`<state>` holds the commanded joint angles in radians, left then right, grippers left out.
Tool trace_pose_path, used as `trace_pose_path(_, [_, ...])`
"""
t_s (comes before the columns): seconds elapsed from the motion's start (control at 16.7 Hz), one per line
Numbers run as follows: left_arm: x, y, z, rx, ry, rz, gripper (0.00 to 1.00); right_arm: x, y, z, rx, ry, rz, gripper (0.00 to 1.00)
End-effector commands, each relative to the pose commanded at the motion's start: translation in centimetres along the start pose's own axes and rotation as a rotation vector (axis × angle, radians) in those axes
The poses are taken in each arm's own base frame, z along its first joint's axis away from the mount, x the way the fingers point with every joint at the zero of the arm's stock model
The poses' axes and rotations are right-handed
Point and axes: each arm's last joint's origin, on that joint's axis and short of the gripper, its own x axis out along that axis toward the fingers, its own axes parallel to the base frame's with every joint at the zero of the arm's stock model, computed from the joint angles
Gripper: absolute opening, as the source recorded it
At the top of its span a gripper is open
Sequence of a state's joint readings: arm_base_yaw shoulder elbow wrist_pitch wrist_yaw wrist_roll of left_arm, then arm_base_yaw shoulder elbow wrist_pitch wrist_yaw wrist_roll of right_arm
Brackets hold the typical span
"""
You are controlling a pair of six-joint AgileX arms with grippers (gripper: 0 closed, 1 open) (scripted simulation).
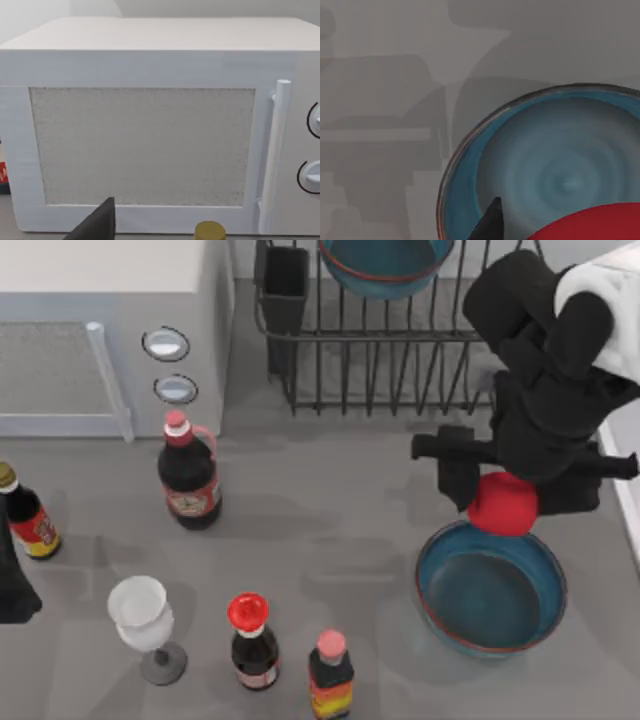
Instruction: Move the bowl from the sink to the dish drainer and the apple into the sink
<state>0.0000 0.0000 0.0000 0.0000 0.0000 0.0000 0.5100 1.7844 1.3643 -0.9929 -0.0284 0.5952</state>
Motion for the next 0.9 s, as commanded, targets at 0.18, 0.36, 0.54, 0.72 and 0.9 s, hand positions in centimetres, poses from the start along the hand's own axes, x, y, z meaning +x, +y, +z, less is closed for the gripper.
trace_pose_path(0.18, [0.0,0.0,0.0,0.0,0.0,0.0,1.0,-0.5,-4.0,2.5,0.051,-0.145,0.131,0.0])
trace_pose_path(0.36, [0.0,0.0,0.0,0.0,0.0,0.0,1.0,-1.7,-7.6,4.4,0.048,-0.376,0.266,0.0])
trace_pose_path(0.54, [0.0,0.0,0.0,0.0,0.0,0.0,1.0,-2.4,-11.2,5.6,0.039,-0.587,0.331,0.0])
trace_pose_path(0.72, [0.0,0.0,0.0,0.0,0.0,0.0,1.0,-1.3,-15.1,5.7,0.059,-0.692,0.321,0.0])
trace_pose_path(0.9, [0.0,0.0,0.0,0.0,0.0,0.0,1.0,-0.6,-18.6,5.5,0.063,-0.812,0.304,0.0])
